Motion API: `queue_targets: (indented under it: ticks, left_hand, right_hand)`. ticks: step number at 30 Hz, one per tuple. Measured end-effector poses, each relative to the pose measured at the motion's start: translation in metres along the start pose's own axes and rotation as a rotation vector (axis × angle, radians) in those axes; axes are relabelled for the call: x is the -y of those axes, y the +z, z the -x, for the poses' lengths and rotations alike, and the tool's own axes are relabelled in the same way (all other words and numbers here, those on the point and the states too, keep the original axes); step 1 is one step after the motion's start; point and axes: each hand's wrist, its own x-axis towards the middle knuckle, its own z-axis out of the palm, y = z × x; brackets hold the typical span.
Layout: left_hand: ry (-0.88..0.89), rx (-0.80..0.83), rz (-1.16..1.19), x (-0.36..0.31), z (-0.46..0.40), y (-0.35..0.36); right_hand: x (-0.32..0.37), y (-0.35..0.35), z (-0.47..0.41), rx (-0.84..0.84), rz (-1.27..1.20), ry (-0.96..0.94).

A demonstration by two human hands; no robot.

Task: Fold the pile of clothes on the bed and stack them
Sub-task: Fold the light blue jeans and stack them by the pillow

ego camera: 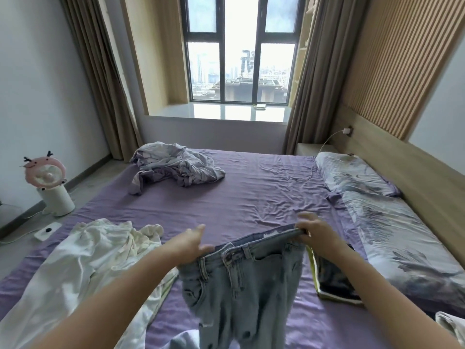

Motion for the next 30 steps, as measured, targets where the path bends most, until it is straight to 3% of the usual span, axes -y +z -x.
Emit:
queue_targets:
  ticks: [3, 7, 12, 16, 20, 25, 30]
  left_hand:
    - [-0.029, 0.08, -0.027, 0.007, -0.008, -0.007]
    - [-0.019, -0.013, 0.322, 0.022, -0.013, -0.032]
    - [-0.033, -0.126, 0.764, 0.039, -0.018, -0.076]
    - [0.002, -0.21, 0.821, 0.046, -0.014, -0.109]
    - [0.083, -0.193, 0.908, 0.05, -0.009, -0.124]
    - [0.178, -0.167, 1.126, 0.031, -0.014, -0.119]
    - [0.283, -0.158, 1.197, 0.011, -0.012, -0.144]
  right_hand:
    - [0.015, -0.024, -0.017, -0.012, -0.18, 0.12]
    - [0.026, -0.053, -0.025, 0.073, -0.441, 0.175]
    - [0.036, -0.075, -0.028, 0.174, -0.528, 0.128]
    - [0.041, -0.085, -0.033, 0.13, -0.548, 0.129]
    - [0.034, -0.096, -0.03, 0.108, -0.537, 0.134]
    - [0.028, -0.103, -0.03, 0.051, -0.709, 0.197]
    - [0.035, -0.114, -0.033, -0.028, -0.799, 0.17]
